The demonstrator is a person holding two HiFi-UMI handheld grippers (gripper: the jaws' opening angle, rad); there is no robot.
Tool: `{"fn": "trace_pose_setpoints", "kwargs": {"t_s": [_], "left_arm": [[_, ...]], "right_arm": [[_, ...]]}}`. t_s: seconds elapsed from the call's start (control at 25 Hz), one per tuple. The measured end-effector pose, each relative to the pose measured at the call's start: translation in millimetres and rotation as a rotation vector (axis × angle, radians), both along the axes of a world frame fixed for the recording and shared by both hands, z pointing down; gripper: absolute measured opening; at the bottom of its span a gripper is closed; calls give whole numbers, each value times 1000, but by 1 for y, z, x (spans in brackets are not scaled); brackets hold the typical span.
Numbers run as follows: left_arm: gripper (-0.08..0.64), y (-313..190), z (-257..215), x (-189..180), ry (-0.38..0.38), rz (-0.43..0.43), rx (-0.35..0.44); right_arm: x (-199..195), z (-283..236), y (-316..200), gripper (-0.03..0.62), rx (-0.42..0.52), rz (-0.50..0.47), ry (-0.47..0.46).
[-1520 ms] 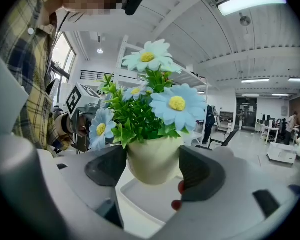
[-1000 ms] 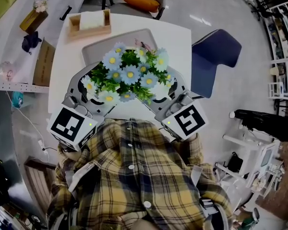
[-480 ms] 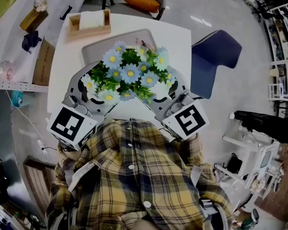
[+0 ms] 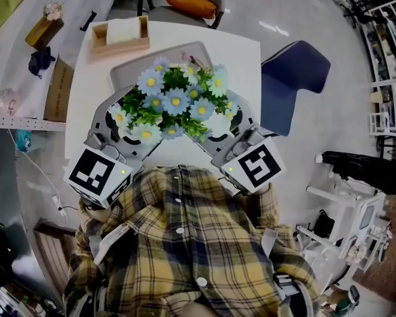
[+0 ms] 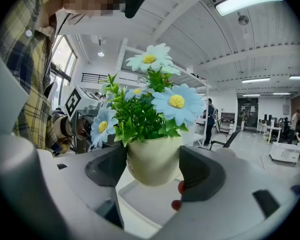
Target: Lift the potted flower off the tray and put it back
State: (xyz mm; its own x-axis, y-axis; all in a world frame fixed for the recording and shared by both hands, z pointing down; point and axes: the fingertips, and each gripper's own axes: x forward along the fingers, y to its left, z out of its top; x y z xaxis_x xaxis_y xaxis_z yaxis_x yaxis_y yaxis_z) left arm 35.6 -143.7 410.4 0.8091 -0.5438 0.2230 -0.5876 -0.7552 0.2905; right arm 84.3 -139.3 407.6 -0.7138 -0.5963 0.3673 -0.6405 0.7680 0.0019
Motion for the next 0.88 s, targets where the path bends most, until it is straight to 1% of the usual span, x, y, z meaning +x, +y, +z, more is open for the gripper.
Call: {"fn": "trace_pose_setpoints", "kwargs": {"t_s": [0.52, 0.88], "left_arm": [[362, 2, 0, -1, -2, -27, -5], [362, 4, -2, -1, -52, -56, -10]], "right_arm": [[-1, -1, 0, 324, -6, -25, -5], [0, -8, 0, 324, -28, -55, -48]]}}
